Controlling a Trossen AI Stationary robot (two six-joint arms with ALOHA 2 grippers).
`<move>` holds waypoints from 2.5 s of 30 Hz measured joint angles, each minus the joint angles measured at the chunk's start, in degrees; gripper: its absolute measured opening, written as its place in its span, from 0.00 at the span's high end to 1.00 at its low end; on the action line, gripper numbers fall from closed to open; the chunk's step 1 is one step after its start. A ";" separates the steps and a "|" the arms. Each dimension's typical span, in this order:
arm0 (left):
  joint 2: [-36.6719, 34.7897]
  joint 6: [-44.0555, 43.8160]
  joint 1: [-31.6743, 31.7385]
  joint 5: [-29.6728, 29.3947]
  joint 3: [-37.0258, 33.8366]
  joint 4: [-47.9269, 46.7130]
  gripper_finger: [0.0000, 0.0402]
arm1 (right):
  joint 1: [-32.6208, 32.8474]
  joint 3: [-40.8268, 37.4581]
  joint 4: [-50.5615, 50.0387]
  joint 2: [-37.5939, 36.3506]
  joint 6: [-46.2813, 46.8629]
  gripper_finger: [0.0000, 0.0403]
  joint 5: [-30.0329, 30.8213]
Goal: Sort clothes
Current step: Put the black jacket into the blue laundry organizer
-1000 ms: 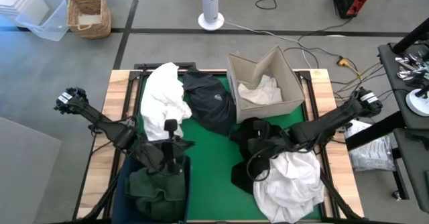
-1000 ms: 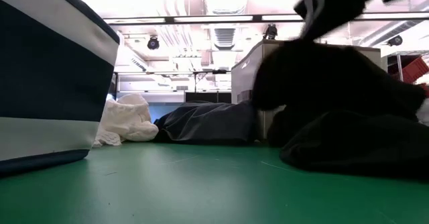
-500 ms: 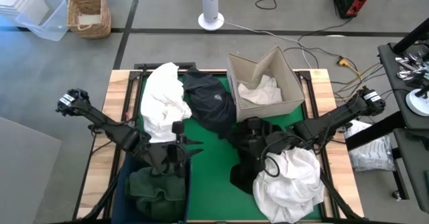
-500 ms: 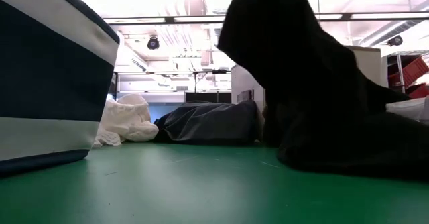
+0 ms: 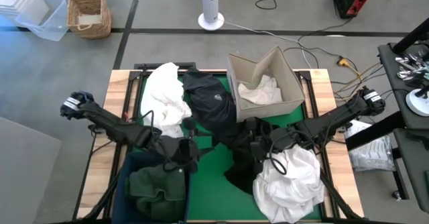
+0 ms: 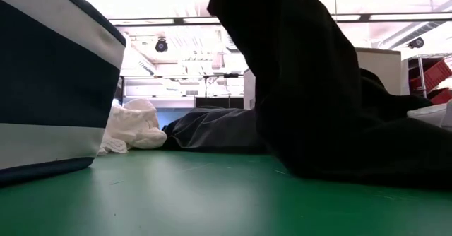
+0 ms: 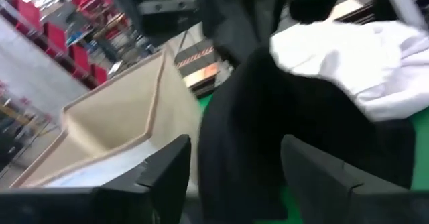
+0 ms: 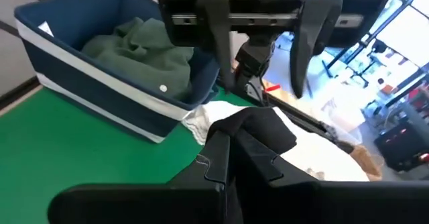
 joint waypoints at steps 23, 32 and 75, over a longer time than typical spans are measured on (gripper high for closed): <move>3.49 4.11 5.94 11.12 -0.02 7.20 0.76 | -0.24 0.85 3.05 -0.02 -8.28 0.98 1.25; 2.68 5.29 5.92 10.94 -0.02 7.44 0.99 | -0.26 1.67 1.83 -0.02 -5.96 0.96 3.91; -14.27 11.51 5.70 13.76 0.00 15.79 1.00 | -3.61 16.74 -22.31 0.11 16.28 0.29 3.12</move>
